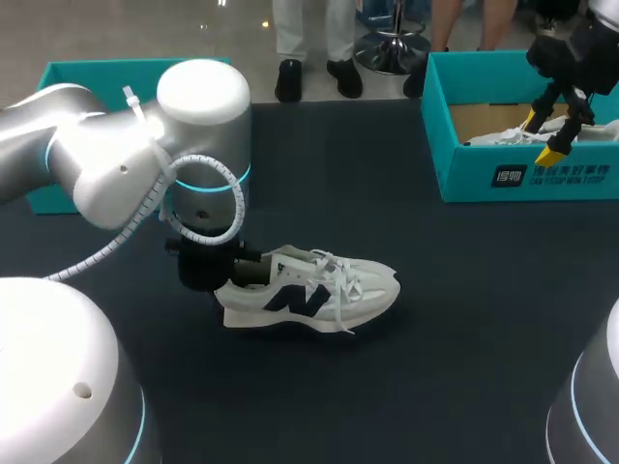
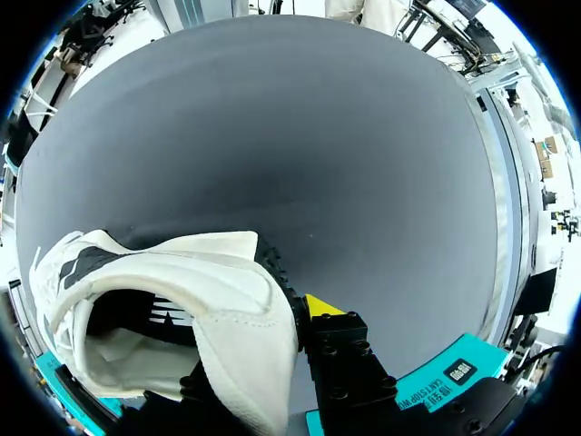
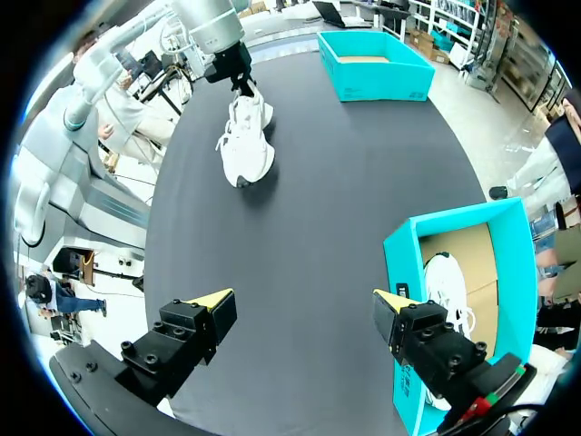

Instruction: Take the shoe out of the shoebox, open the shoe tongue, remove and reinsert the insole, then place the shoe into the shoebox

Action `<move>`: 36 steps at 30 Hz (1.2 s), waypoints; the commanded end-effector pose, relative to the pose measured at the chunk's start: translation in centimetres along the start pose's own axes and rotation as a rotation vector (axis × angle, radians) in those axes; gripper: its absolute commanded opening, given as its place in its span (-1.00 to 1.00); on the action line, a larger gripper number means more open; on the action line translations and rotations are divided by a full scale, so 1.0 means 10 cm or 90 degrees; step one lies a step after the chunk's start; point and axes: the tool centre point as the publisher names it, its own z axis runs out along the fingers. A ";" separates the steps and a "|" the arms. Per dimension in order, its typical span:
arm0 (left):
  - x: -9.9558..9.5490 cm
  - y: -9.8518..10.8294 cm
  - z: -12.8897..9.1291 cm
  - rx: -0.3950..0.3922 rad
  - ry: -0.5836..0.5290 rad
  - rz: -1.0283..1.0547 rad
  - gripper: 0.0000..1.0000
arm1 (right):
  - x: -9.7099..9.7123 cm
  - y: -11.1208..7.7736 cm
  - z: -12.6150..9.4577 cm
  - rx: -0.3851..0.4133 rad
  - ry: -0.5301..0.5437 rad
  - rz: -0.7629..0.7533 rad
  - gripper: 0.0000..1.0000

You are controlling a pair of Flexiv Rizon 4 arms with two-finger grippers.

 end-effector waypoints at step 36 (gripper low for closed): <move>-0.06 -0.07 -0.38 0.044 -0.073 -0.102 1.00 | -0.01 0.00 0.00 0.001 0.001 0.000 1.00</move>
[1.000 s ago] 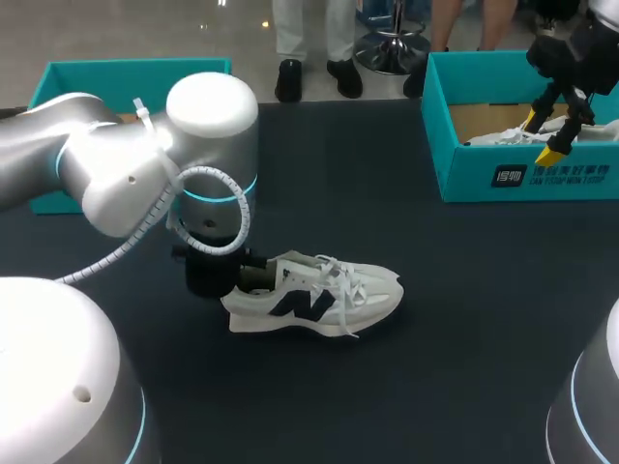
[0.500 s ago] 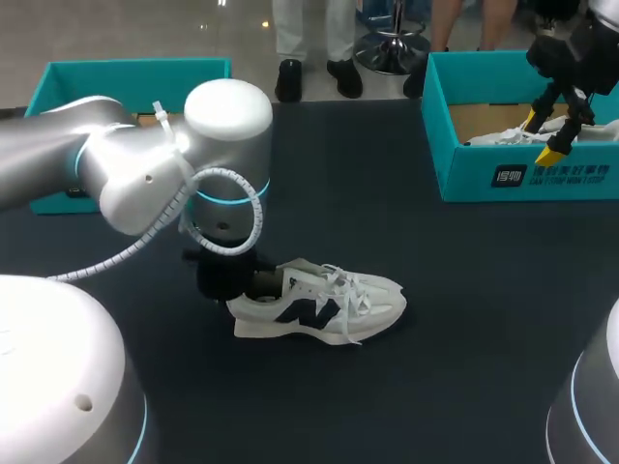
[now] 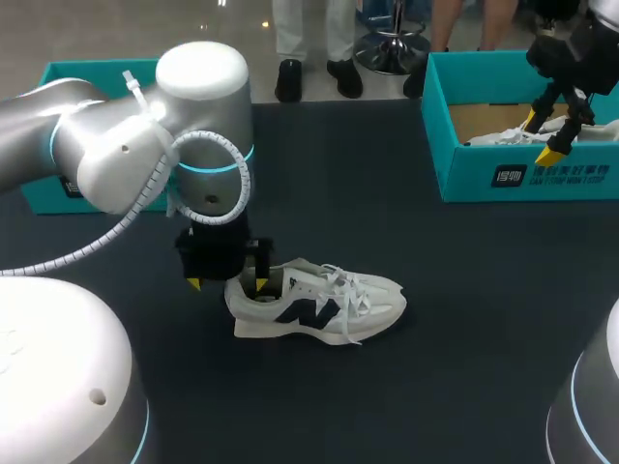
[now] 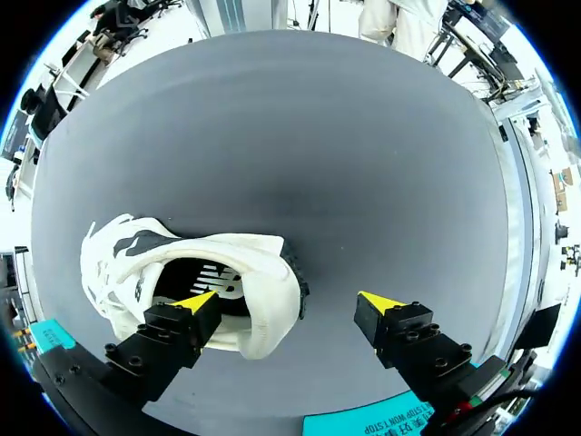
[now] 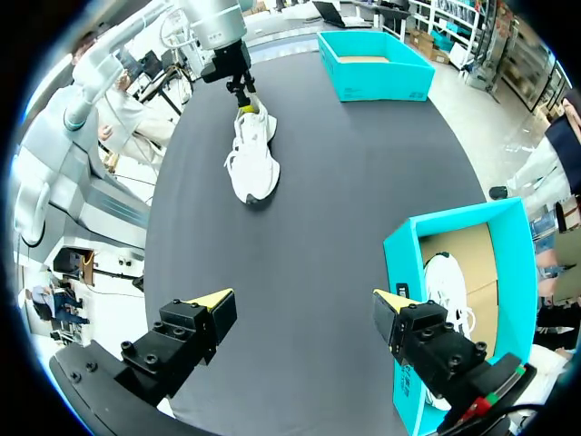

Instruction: Take the shoe out of the shoebox, open the shoe tongue, remove and reinsert the insole, then place the shoe into the shoebox

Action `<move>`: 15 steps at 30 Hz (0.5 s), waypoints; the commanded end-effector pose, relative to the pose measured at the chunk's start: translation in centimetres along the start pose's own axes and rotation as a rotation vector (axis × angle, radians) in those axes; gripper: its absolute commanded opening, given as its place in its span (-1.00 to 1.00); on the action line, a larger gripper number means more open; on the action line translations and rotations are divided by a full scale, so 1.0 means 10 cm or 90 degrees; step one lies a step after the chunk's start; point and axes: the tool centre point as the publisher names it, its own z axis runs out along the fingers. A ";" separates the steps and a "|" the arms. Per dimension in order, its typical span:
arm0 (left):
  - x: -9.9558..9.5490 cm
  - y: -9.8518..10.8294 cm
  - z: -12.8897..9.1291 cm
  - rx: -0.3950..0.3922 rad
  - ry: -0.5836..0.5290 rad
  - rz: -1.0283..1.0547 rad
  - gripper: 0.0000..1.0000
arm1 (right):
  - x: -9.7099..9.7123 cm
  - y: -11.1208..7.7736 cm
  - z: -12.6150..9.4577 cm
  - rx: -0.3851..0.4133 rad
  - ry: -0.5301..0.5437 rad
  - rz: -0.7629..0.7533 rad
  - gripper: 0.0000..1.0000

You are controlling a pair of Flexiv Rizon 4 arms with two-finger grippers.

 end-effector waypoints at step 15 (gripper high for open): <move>0.39 0.11 -0.52 0.097 -0.033 -0.201 1.00 | -0.01 0.00 0.00 0.001 0.001 0.000 1.00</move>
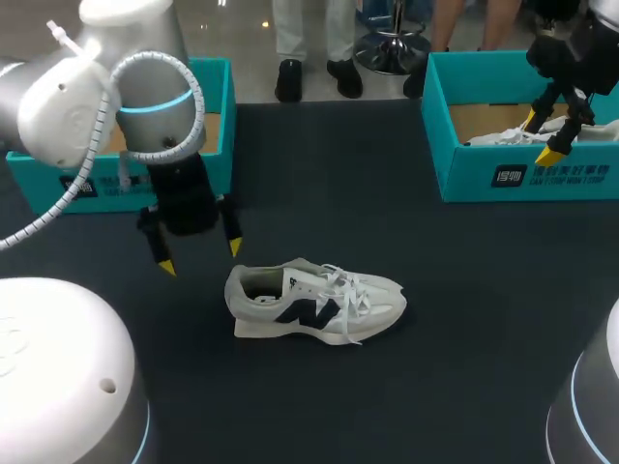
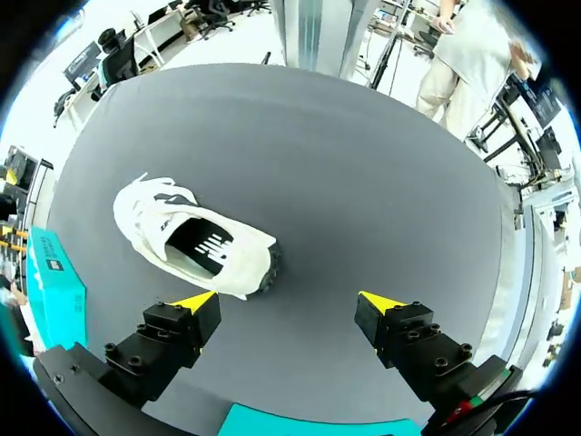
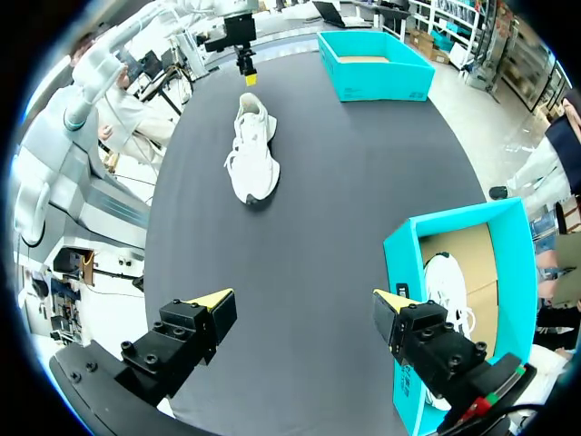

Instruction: Take the shoe out of the shoebox, open the shoe tongue, remove and reinsert the insole, then place the shoe into the shoebox

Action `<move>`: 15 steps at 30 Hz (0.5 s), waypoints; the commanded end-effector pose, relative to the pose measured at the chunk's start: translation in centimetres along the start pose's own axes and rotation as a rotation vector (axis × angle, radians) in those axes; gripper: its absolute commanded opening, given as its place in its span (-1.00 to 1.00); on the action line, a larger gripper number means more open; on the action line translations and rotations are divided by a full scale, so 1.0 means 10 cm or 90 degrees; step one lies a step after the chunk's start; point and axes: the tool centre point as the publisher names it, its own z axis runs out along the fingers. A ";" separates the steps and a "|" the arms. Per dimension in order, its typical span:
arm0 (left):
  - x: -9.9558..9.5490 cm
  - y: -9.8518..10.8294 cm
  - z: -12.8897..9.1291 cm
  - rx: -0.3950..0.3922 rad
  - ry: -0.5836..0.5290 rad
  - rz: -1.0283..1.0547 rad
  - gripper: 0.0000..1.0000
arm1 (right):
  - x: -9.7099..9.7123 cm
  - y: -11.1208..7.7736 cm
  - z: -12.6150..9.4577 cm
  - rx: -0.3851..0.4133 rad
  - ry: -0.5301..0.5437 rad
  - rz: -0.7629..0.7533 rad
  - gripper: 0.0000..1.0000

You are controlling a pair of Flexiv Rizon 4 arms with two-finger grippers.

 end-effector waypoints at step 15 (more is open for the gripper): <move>-0.01 0.07 -0.03 0.047 0.031 -0.032 1.00 | -0.01 0.00 0.00 0.001 0.001 0.000 1.00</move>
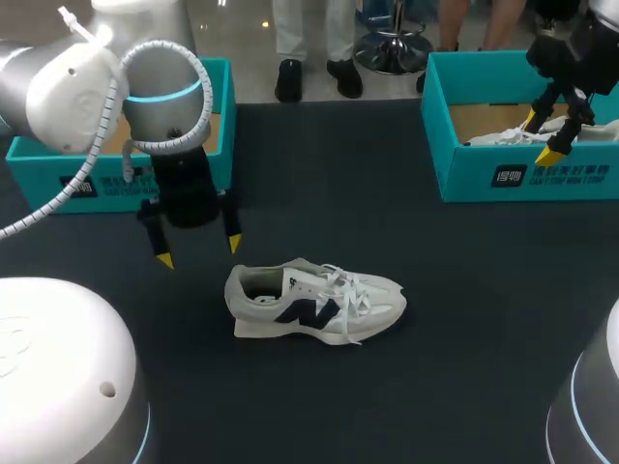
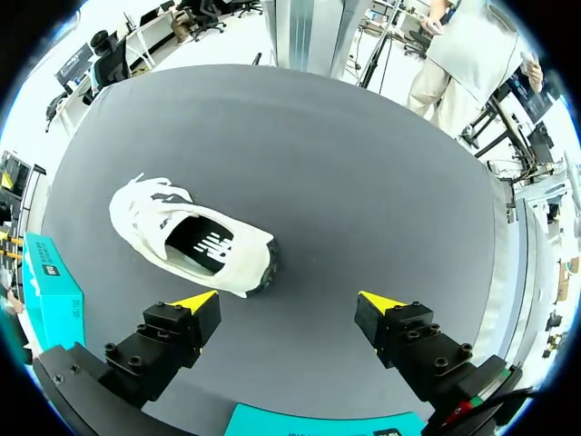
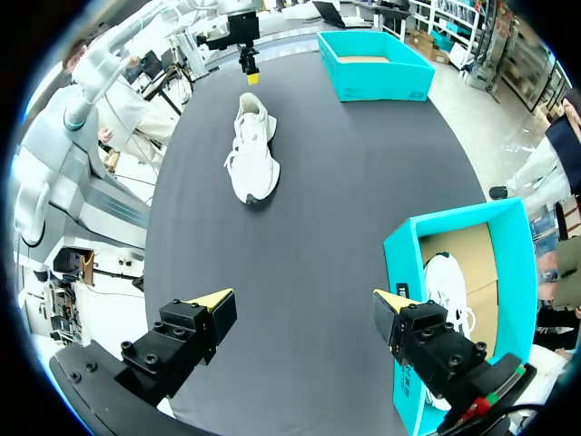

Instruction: Take the shoe out of the shoebox, open the shoe tongue, remove and reinsert the insole, then place the shoe into the shoebox

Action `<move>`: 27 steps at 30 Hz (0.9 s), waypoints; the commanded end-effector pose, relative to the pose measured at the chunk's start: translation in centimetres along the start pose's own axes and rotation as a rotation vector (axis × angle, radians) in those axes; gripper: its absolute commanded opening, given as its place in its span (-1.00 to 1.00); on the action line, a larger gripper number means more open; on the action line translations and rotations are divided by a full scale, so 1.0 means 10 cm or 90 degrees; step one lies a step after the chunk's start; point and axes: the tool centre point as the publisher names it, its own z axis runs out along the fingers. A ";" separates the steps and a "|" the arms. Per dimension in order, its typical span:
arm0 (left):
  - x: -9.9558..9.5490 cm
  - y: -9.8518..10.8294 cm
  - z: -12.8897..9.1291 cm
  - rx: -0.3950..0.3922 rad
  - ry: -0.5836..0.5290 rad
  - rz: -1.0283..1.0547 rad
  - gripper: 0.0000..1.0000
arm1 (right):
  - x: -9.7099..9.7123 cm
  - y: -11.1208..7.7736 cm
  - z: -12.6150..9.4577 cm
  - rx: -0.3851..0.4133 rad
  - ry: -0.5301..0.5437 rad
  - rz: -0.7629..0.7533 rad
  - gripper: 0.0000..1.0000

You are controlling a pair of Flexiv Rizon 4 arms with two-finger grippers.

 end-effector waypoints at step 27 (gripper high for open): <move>0.50 0.14 0.03 0.343 -0.346 -0.399 1.00 | -0.01 0.00 0.00 0.001 0.001 0.000 1.00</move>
